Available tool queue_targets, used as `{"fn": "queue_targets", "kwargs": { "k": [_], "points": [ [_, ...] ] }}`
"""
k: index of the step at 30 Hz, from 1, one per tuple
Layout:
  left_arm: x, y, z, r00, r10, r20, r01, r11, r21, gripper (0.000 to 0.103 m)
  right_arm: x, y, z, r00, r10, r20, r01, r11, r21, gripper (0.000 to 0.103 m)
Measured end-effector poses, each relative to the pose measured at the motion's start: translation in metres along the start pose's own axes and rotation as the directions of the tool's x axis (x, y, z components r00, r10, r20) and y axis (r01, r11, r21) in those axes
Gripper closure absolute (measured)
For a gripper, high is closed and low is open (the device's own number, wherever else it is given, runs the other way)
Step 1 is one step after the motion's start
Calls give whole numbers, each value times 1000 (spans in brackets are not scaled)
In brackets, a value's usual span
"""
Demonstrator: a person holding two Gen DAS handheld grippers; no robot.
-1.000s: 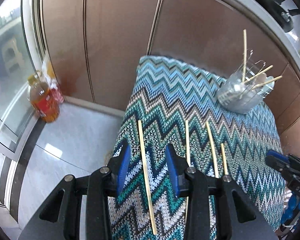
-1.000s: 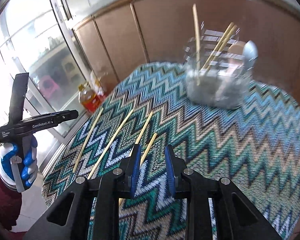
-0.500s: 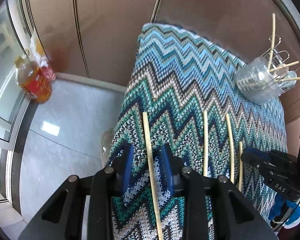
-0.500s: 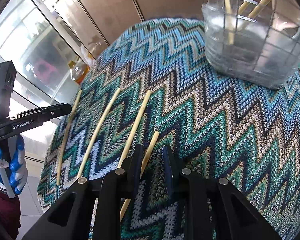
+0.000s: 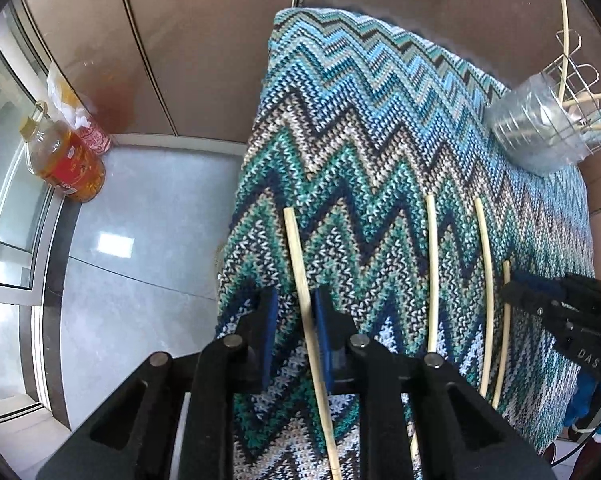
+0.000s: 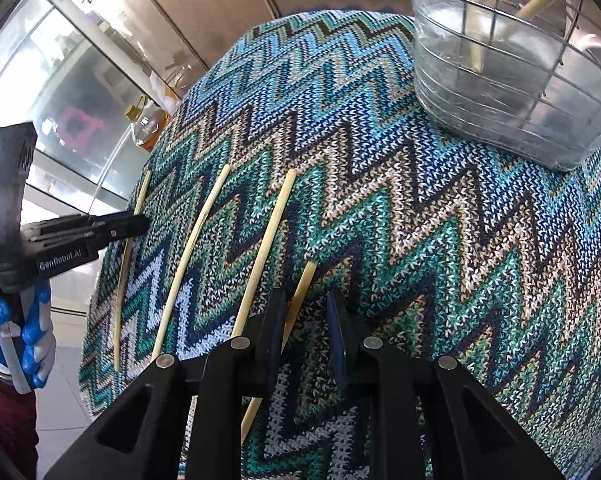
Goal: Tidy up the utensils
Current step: 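Grasp a chopstick with the left tool while the right tool grasps another chopstick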
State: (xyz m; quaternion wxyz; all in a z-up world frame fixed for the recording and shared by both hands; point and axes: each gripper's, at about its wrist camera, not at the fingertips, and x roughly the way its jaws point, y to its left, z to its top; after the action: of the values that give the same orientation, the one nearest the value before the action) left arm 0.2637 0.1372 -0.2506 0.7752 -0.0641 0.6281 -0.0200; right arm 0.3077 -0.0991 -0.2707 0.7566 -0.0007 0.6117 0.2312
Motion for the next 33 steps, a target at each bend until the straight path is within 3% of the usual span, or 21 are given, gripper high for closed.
{"fn": "queue_targets", "kwargs": {
  "k": [8, 13, 16, 26, 33],
  "points": [
    [3, 6, 7, 999, -20, -31, 19, 999, -49, 97, 1, -2, 5, 999, -27, -28, 27, 1000, -2, 85],
    [0, 10, 3, 999, -31, -17, 30, 997, -64, 98, 7, 9, 5, 999, -30, -19, 31, 1000, 2, 95],
    [-5, 13, -4, 999, -44, 0, 44, 996, -75, 98, 2, 12, -5, 1000, -24, -6, 24, 1000, -7, 96],
    [-42, 17, -26, 994, -80, 80, 88, 991, -100, 98, -49, 25, -34, 993, 23, 114, -16, 998, -57, 97],
    [-76, 16, -42, 980, -103, 169, 120, 989, -91, 98, -95, 26, -64, 973, 38, 229, -18, 996, -91, 97]
  ]
}}
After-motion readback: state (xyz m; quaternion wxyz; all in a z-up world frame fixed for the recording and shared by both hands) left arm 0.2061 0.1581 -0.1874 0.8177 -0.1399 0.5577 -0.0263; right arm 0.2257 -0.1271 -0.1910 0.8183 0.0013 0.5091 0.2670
